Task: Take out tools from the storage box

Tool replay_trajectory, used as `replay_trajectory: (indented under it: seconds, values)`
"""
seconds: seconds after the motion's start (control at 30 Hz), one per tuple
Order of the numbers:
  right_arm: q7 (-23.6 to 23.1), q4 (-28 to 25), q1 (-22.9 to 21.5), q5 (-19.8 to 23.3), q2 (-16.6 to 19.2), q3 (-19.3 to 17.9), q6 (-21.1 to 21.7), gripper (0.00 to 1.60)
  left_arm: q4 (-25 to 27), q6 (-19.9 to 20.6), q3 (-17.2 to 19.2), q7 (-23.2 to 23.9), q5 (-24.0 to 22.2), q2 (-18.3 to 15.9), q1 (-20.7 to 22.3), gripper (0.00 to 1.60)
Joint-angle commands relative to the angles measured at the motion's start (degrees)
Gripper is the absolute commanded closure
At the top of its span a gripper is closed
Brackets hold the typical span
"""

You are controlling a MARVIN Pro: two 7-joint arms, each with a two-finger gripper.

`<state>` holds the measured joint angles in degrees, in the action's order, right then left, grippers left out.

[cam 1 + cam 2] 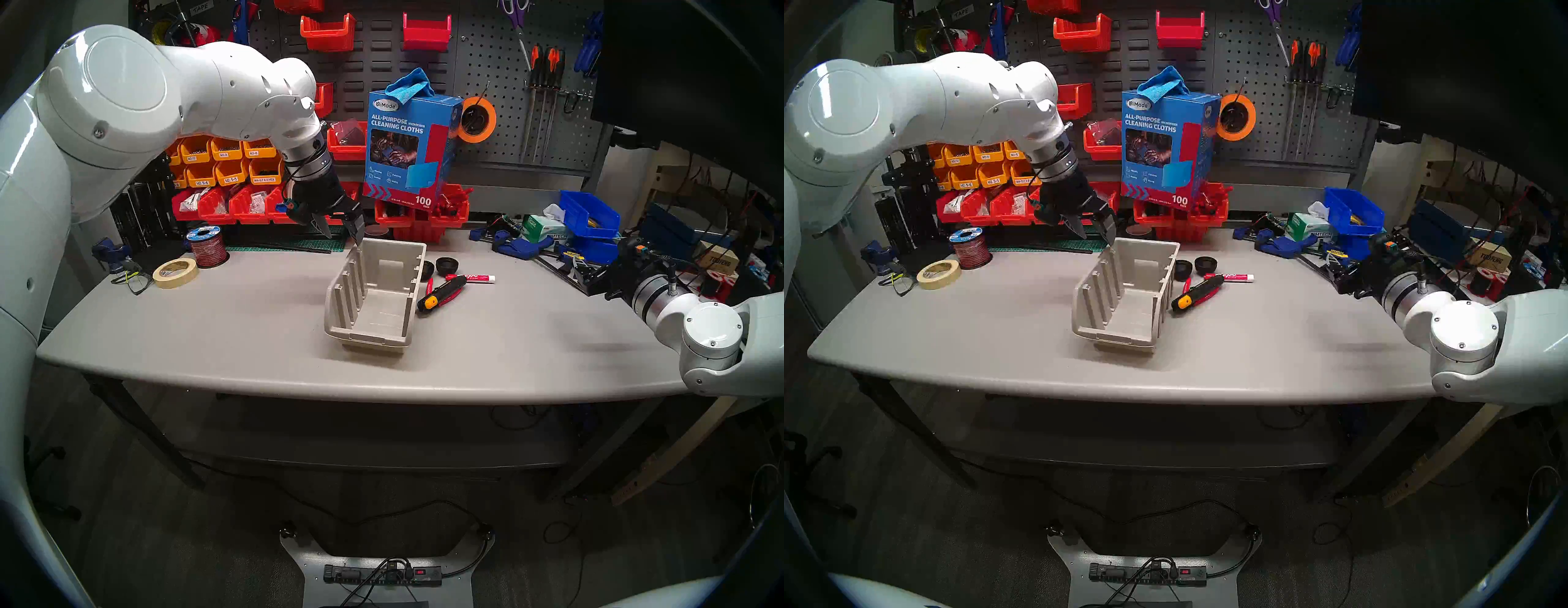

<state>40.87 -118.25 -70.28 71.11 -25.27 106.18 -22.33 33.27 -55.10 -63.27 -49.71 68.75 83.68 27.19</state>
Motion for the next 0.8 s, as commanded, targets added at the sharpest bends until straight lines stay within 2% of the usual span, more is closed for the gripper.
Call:
replay_trajectory:
  seconds: [0.0,0.47,0.73,0.77]
  values:
    - [0.1,0.1,-0.3,0.0,0.0,-0.3,-0.1,0.00,1.1,0.1,0.8,-5.4,-1.4,0.2,2.1,0.00]
    - [0.2,0.1,-0.3,0.1,-0.1,-0.3,-0.2,0.00,7.1,0.1,-0.8,-5.0,-2.1,-0.8,0.4,0.00]
    - [0.2,0.1,-0.3,0.1,-0.2,-0.3,-0.2,0.00,12.7,0.1,-2.5,-4.8,-3.0,-0.8,-3.9,0.00]
    - [0.2,0.1,-0.3,0.1,-0.2,-0.3,-0.2,0.00,13.3,0.1,-2.7,-4.8,-3.1,-0.8,-4.3,0.34]
